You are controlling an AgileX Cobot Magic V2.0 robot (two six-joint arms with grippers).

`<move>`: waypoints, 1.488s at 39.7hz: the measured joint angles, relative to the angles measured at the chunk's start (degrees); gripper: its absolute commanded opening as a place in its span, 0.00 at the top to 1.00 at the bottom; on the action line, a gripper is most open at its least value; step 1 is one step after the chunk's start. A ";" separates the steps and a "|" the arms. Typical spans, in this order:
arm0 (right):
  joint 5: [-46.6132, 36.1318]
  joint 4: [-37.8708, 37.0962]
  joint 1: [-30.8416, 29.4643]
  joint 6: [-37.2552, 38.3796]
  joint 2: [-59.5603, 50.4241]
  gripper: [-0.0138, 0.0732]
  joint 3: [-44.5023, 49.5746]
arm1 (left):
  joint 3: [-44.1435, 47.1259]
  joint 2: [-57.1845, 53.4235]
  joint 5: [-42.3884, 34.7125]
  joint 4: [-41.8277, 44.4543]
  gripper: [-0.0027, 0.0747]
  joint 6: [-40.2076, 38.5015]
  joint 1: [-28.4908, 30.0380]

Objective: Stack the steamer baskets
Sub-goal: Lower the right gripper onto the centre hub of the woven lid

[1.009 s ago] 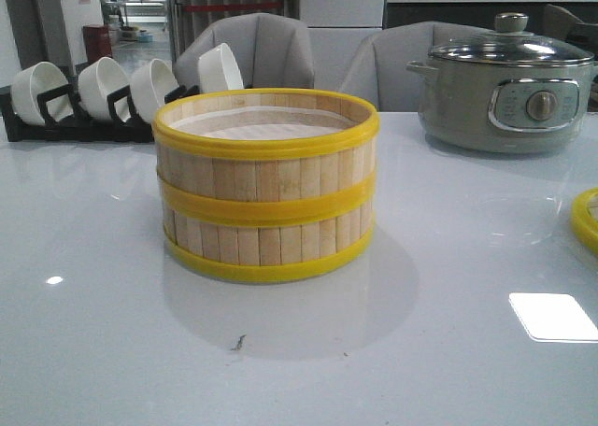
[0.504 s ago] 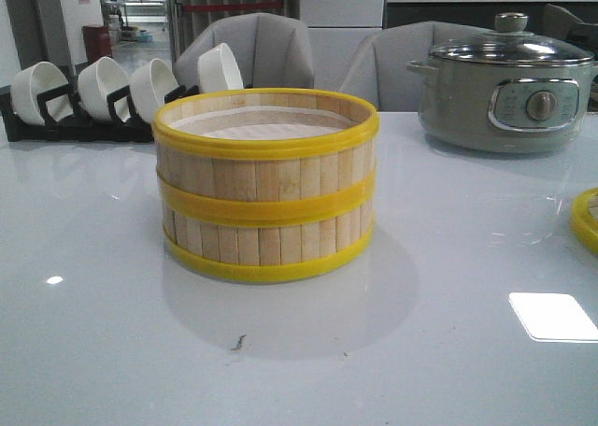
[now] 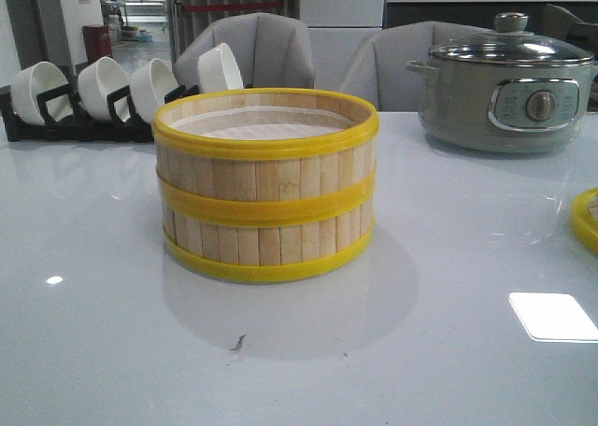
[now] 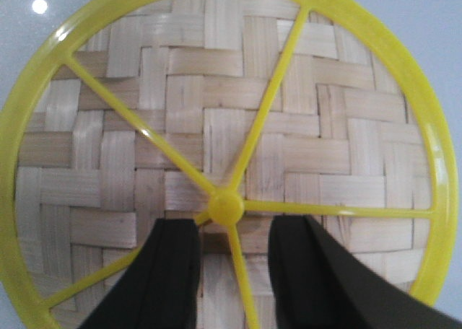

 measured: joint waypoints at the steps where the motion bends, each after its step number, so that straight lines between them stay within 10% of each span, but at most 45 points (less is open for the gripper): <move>1: -0.28 0.00 0.00 0.00 0.12 0.43 0.00 | 0.00 0.00 0.00 0.00 0.86 0.00 0.00; 59: -2.48 0.00 0.00 0.00 3.27 0.43 -2.29 | 0.00 0.00 0.00 0.00 0.86 0.00 0.00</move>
